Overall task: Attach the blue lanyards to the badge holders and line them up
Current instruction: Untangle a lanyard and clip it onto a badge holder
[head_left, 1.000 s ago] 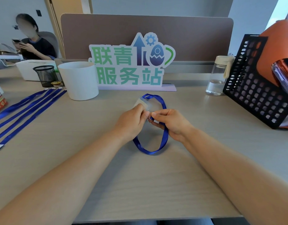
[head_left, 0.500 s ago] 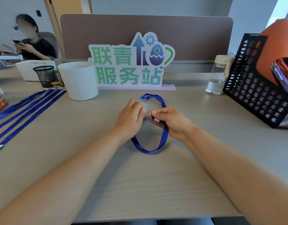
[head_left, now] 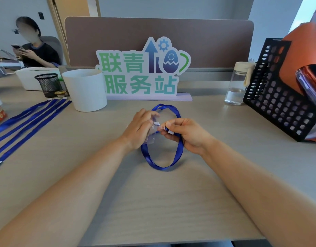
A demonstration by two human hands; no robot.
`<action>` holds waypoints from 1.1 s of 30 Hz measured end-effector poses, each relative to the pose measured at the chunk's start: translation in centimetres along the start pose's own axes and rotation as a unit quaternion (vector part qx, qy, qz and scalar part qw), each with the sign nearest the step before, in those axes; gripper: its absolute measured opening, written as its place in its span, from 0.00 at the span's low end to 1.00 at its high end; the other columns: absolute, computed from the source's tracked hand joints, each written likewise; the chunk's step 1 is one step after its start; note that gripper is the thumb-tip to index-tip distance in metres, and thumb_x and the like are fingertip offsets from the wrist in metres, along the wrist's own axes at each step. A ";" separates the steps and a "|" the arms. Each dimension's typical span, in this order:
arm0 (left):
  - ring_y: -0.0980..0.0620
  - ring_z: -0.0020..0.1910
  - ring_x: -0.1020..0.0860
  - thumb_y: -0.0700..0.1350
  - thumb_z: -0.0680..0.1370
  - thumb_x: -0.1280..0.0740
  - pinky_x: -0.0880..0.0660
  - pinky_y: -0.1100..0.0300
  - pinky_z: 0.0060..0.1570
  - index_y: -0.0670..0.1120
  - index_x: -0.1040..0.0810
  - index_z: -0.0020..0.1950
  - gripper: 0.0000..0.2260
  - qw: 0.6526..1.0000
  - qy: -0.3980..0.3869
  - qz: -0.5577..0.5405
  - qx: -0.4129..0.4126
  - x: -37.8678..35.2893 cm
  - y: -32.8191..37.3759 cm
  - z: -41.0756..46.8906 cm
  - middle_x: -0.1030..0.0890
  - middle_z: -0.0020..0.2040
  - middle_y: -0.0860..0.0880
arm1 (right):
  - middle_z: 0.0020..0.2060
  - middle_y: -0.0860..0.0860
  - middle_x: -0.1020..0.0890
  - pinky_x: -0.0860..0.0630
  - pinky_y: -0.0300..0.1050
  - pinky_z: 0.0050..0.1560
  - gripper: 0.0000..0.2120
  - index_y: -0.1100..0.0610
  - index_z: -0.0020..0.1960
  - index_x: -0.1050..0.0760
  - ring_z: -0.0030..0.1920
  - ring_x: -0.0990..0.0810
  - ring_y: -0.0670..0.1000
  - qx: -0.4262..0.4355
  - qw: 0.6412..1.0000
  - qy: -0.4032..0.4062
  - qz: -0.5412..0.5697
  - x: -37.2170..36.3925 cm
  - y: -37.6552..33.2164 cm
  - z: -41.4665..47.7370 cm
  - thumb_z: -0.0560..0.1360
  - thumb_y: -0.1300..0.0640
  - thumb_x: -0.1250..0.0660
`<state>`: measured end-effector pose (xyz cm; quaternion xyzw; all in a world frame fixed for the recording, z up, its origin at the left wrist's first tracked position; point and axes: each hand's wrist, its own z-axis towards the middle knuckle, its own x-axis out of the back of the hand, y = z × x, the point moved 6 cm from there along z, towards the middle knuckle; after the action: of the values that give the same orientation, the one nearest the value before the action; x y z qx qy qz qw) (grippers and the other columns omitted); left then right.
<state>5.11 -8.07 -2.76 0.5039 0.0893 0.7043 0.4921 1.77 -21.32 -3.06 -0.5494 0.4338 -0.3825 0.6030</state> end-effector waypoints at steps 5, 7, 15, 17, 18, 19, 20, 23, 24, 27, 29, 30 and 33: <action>0.45 0.40 0.29 0.55 0.72 0.54 0.33 0.52 0.42 0.41 0.28 0.40 0.22 0.988 0.100 0.117 -0.027 1.7 1.6 -0.4 0.29 0.39 0.48 | 0.34 0.44 0.16 0.23 0.34 0.40 0.10 0.55 0.42 0.21 0.37 0.20 0.42 -0.016 0.996 0.042 -0.077 0.3 0.1 -0.2 0.78 0.61 0.39; 0.42 0.38 0.27 0.56 0.74 0.56 0.33 0.51 0.40 0.40 0.28 0.36 0.25 0.973 0.173 0.152 0.002 3.2 1.8 -0.9 0.26 0.37 0.45 | 0.35 0.43 0.18 0.28 0.35 0.39 0.09 0.51 0.41 0.21 0.37 0.24 0.43 -0.008 0.989 0.083 -0.121 0.9 -0.2 -0.2 0.78 0.58 0.37; 0.49 0.32 0.27 0.47 0.77 0.41 0.29 0.56 0.39 0.56 0.22 0.53 0.10 0.985 -0.045 0.144 0.079 2.7 1.0 -1.1 0.27 0.28 0.51 | 0.34 0.47 0.23 0.33 0.37 0.31 0.09 0.49 0.41 0.20 0.31 0.31 0.45 0.042 0.979 0.168 -0.110 2.5 -1.5 -0.3 0.77 0.57 0.36; 0.54 0.31 0.31 0.40 0.75 0.41 0.33 0.61 0.35 0.60 0.26 0.61 0.19 0.952 -0.210 0.197 0.106 1.0 0.2 -1.6 0.30 0.29 0.52 | 0.34 0.48 0.23 0.33 0.35 0.28 0.08 0.51 0.43 0.21 0.29 0.30 0.43 0.040 0.976 0.180 -0.118 2.8 -1.3 -0.2 0.78 0.57 0.38; 0.55 0.32 0.31 0.39 0.75 0.41 0.34 0.62 0.35 0.60 0.28 0.63 0.22 0.936 -0.257 0.213 0.113 0.4 0.0 -1.9 0.30 0.31 0.53 | 0.34 0.48 0.23 0.33 0.34 0.27 0.08 0.53 0.44 0.21 0.26 0.30 0.43 0.037 0.974 0.189 -0.120 3.0 -1.2 -0.2 0.78 0.56 0.38; 0.56 0.33 0.30 0.38 0.75 0.41 0.33 0.62 0.37 0.60 0.28 0.63 0.22 0.926 -0.283 0.220 0.114 0.0 0.0 -2.1 0.28 0.33 0.53 | 0.34 0.48 0.23 0.34 0.34 0.25 0.08 0.55 0.46 0.22 0.24 0.31 0.42 0.034 0.972 0.197 -0.119 3.2 -1.2 -0.1 0.79 0.57 0.39; 0.56 0.35 0.30 0.38 0.74 0.41 0.31 0.61 0.39 0.59 0.26 0.63 0.21 0.923 -0.293 0.220 0.115 -0.2 -0.2 -2.2 0.27 0.36 0.52 | 0.34 0.49 0.23 0.35 0.34 0.24 0.07 0.56 0.47 0.23 0.22 0.33 0.42 0.030 0.971 0.205 -0.117 3.4 -1.1 -0.1 0.79 0.57 0.39; 0.56 0.35 0.29 0.40 0.75 0.39 0.31 0.61 0.39 0.54 0.23 0.56 0.14 0.921 -0.297 0.230 0.103 -0.4 -0.1 -2.2 0.27 0.36 0.54 | 0.34 0.49 0.23 0.37 0.33 0.22 0.08 0.56 0.45 0.25 0.23 0.37 0.44 0.019 0.969 0.223 -0.108 3.8 -0.9 -0.1 0.79 0.57 0.40; 0.56 0.35 0.29 0.41 0.75 0.38 0.32 0.63 0.37 0.52 0.23 0.53 0.10 0.919 -0.295 0.243 0.091 -0.4 -0.1 -2.1 0.27 0.35 0.55 | 0.34 0.49 0.24 0.37 0.33 0.22 0.08 0.55 0.44 0.25 0.24 0.38 0.45 0.016 0.969 0.224 -0.106 3.9 -0.8 -0.1 0.79 0.57 0.41; 0.59 0.32 0.29 0.41 0.75 0.36 0.35 0.67 0.33 0.50 0.24 0.46 0.05 0.933 -0.266 0.227 0.082 0.0 0.2 -2.0 0.27 0.30 0.57 | 0.35 0.49 0.24 0.38 0.33 0.23 0.07 0.55 0.47 0.25 0.26 0.39 0.46 0.004 0.971 0.206 -0.120 3.7 -0.5 0.1 0.79 0.57 0.41; 0.63 0.27 0.30 0.40 0.74 0.35 0.35 0.70 0.31 0.51 0.26 0.40 0.06 0.966 -0.199 0.126 0.104 1.2 0.6 -1.5 0.26 0.26 0.59 | 0.37 0.50 0.24 0.38 0.34 0.25 0.07 0.51 0.54 0.27 0.28 0.38 0.46 0.002 0.975 0.175 -0.139 3.1 -0.3 0.3 0.79 0.58 0.41; 0.64 0.26 0.30 0.41 0.73 0.35 0.35 0.71 0.33 0.51 0.27 0.38 0.06 0.981 -0.155 0.067 0.100 2.0 1.0 -1.2 0.25 0.26 0.60 | 0.38 0.51 0.25 0.38 0.35 0.26 0.11 0.46 0.57 0.29 0.29 0.38 0.47 0.006 0.976 0.156 -0.150 2.7 -0.3 0.3 0.79 0.59 0.41; 0.63 0.28 0.30 0.40 0.68 0.41 0.35 0.72 0.34 0.49 0.28 0.35 0.05 0.993 -0.072 -0.059 0.070 4.0 2.6 -0.9 0.24 0.27 0.60 | 0.43 0.52 0.27 0.37 0.36 0.30 0.14 0.39 0.55 0.30 0.32 0.38 0.47 0.032 0.975 0.095 -0.199 0.9 -0.9 0.4 0.80 0.58 0.42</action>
<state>2.81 -5.94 0.89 0.5803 0.1328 0.6281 0.5012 2.45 -22.17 -2.28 -0.5661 0.3587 -0.5590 0.4883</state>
